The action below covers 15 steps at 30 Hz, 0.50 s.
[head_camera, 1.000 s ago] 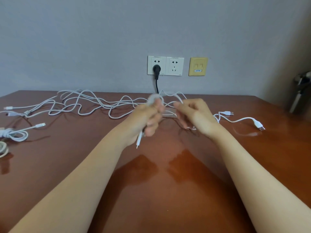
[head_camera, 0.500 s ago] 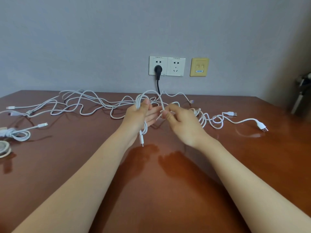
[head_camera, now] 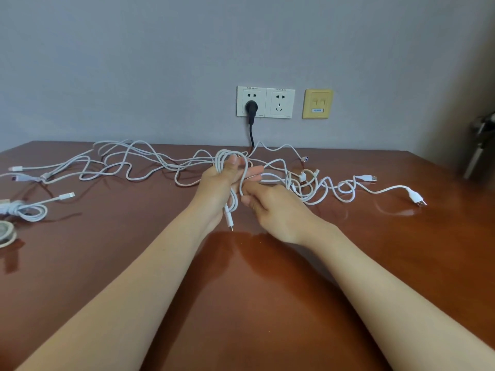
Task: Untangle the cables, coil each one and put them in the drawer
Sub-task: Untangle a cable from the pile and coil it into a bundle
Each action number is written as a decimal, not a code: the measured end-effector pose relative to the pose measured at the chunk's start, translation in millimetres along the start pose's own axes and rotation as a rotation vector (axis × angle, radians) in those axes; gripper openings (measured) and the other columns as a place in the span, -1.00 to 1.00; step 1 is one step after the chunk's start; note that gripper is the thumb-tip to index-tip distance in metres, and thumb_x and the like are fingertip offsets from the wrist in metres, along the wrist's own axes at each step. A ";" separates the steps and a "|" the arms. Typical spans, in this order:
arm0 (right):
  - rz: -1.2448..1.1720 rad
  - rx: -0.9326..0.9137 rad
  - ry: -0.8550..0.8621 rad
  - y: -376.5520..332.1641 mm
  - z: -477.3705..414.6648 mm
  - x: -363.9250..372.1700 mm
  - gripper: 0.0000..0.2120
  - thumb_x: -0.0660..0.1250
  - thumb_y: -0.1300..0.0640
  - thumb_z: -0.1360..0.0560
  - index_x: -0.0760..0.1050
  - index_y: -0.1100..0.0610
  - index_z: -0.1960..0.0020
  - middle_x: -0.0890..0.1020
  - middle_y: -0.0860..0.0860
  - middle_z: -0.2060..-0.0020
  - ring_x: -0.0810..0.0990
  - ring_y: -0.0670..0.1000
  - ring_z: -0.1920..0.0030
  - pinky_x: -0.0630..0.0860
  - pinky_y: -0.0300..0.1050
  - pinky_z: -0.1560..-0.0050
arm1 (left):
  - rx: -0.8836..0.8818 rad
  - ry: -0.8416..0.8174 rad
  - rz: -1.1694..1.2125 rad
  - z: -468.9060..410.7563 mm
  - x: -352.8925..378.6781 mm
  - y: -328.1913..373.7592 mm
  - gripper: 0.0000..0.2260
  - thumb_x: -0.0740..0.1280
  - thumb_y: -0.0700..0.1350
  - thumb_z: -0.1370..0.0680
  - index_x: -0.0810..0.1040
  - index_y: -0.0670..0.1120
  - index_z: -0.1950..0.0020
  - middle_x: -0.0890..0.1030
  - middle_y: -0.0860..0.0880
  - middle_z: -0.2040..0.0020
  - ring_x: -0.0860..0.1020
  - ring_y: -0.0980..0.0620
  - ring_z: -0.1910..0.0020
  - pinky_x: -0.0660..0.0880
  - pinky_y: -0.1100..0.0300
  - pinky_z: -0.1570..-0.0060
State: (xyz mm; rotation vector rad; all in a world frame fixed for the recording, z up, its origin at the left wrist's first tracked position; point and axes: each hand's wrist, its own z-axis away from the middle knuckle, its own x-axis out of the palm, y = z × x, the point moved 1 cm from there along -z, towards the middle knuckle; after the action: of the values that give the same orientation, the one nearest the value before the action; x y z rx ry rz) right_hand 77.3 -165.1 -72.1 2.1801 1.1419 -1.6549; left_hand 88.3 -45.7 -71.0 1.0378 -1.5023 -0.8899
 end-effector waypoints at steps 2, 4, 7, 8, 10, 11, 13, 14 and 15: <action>0.027 0.005 -0.029 0.0 0.9 -0.6 -0.85 0.12 0.14 -0.60 0.24 0.07 0.15 0.42 0.06 0.26 0.38 0.15 0.21 0.35 -0.02 0.17 | -0.016 -0.030 -0.008 1.9 1.0 -1.0 -0.75 0.09 -0.06 -0.63 0.51 -0.17 -0.02 0.68 -0.09 0.11 0.66 0.13 0.27 0.58 0.30 0.30; 0.050 -0.001 -0.043 -0.2 1.6 -1.1 -0.87 0.13 0.15 -0.59 0.29 0.09 0.13 0.42 0.06 0.23 0.43 0.19 0.16 0.40 -0.01 0.14 | -0.028 -0.054 -0.059 3.1 2.2 -2.1 -0.73 0.11 -0.04 -0.63 0.53 -0.16 -0.01 0.69 -0.03 0.14 0.66 0.12 0.25 0.54 0.31 0.40; 0.061 -0.013 -0.041 -1.0 1.8 -0.1 -0.89 0.14 0.16 -0.59 0.44 0.14 -0.02 0.49 0.10 0.15 0.49 0.21 0.06 0.42 0.00 0.09 | -0.035 -0.050 -0.077 3.9 3.3 -1.2 -0.73 0.11 -0.01 -0.62 0.51 -0.15 0.06 0.69 0.00 0.27 0.66 0.11 0.27 0.51 0.30 0.48; 0.064 -0.014 -0.042 -1.6 1.6 0.5 -0.85 0.14 0.16 -0.59 0.46 0.13 -0.09 0.53 0.12 0.11 0.49 0.21 0.05 0.41 -0.02 0.10 | -0.036 -0.047 -0.072 3.9 3.4 -0.6 -0.72 0.10 0.00 -0.62 0.48 -0.15 0.07 0.69 0.00 0.29 0.66 0.11 0.29 0.52 0.29 0.49; 0.057 -0.023 -0.039 -1.8 1.2 2.3 -0.81 0.15 0.16 -0.59 0.47 0.10 -0.15 0.57 0.13 0.03 0.50 0.20 0.02 0.41 -0.03 0.10 | -0.050 -0.050 -0.074 4.6 3.4 0.2 -0.73 0.09 0.01 -0.62 0.45 -0.15 0.08 0.69 0.01 0.30 0.66 0.12 0.29 0.52 0.25 0.47; 0.050 -0.029 -0.043 -0.9 1.0 3.5 -0.80 0.16 0.16 -0.58 0.48 0.09 -0.16 0.58 0.13 0.01 0.51 0.20 0.00 0.44 0.00 0.06 | -0.063 -0.057 -0.075 5.0 3.4 -0.2 -0.73 0.10 0.02 -0.62 0.43 -0.14 0.09 0.69 0.01 0.30 0.66 0.12 0.29 0.52 0.24 0.48; 0.045 -0.032 -0.060 0.8 0.8 5.9 -0.78 0.16 0.17 -0.57 0.49 0.08 -0.17 0.60 0.13 -0.02 0.52 0.22 -0.03 0.46 0.05 0.02 | -0.094 -0.076 -0.072 5.5 3.5 -1.6 -0.73 0.10 0.03 -0.61 0.41 -0.14 0.10 0.69 0.00 0.29 0.66 0.12 0.28 0.51 0.27 0.52; 0.047 -0.029 -0.070 2.3 0.7 7.4 -0.78 0.16 0.16 -0.57 0.49 0.08 -0.17 0.60 0.14 -0.02 0.53 0.22 -0.03 0.47 0.05 0.01 | -0.105 -0.084 -0.069 5.3 3.7 -1.8 -0.73 0.10 0.03 -0.61 0.40 -0.14 0.11 0.70 0.00 0.26 0.66 0.12 0.28 0.50 0.29 0.52; 0.050 -0.022 -0.078 4.0 0.4 9.2 -0.78 0.16 0.15 -0.57 0.48 0.08 -0.17 0.60 0.14 -0.01 0.54 0.23 -0.03 0.47 0.06 0.01 | -0.110 -0.089 -0.063 4.6 3.6 -1.4 -0.73 0.09 0.03 -0.61 0.38 -0.13 0.13 0.70 0.00 0.22 0.66 0.12 0.27 0.49 0.31 0.52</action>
State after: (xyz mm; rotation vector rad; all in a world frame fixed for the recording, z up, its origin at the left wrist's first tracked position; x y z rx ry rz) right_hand 80.5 -163.9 -81.5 2.0938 1.0706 -1.6822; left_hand 83.7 -49.4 -71.9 0.9806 -1.4829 -1.0638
